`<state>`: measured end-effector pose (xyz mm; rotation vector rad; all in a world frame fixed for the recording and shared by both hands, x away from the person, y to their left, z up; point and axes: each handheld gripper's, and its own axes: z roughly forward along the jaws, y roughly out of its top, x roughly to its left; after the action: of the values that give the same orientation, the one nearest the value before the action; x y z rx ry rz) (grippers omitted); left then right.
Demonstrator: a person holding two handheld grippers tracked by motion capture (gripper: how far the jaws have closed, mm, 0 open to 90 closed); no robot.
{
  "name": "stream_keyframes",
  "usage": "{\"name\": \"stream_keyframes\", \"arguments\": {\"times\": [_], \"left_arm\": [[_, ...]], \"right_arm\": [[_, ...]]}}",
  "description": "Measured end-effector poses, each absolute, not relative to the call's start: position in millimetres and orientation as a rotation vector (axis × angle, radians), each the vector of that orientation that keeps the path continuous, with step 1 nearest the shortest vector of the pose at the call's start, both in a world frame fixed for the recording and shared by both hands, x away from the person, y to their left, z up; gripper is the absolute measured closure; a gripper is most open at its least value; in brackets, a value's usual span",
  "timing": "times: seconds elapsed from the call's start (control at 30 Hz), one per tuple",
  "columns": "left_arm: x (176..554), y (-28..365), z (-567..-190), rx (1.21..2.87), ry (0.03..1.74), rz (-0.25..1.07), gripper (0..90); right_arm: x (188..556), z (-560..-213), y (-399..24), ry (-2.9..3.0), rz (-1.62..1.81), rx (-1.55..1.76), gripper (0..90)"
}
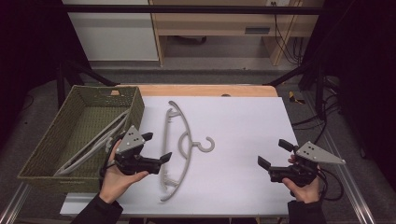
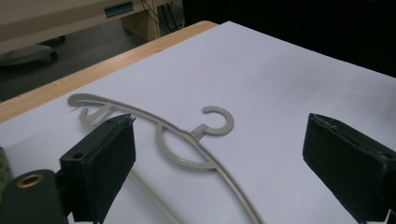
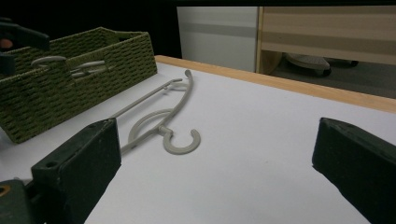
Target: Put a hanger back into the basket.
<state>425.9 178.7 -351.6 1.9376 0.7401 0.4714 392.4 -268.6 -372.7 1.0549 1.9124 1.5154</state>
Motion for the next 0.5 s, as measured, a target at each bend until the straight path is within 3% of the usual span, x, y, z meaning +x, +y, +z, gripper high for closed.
{"name": "stream_keyframes", "arguments": {"times": [0.5], "left_arm": [[437.7, 146.9, -394.7, 2.044, 0.771, 0.431, 10.6]], "right_arm": [[391.3, -373.0, -268.3, 1.911, 1.520, 1.056, 1.5]]}}
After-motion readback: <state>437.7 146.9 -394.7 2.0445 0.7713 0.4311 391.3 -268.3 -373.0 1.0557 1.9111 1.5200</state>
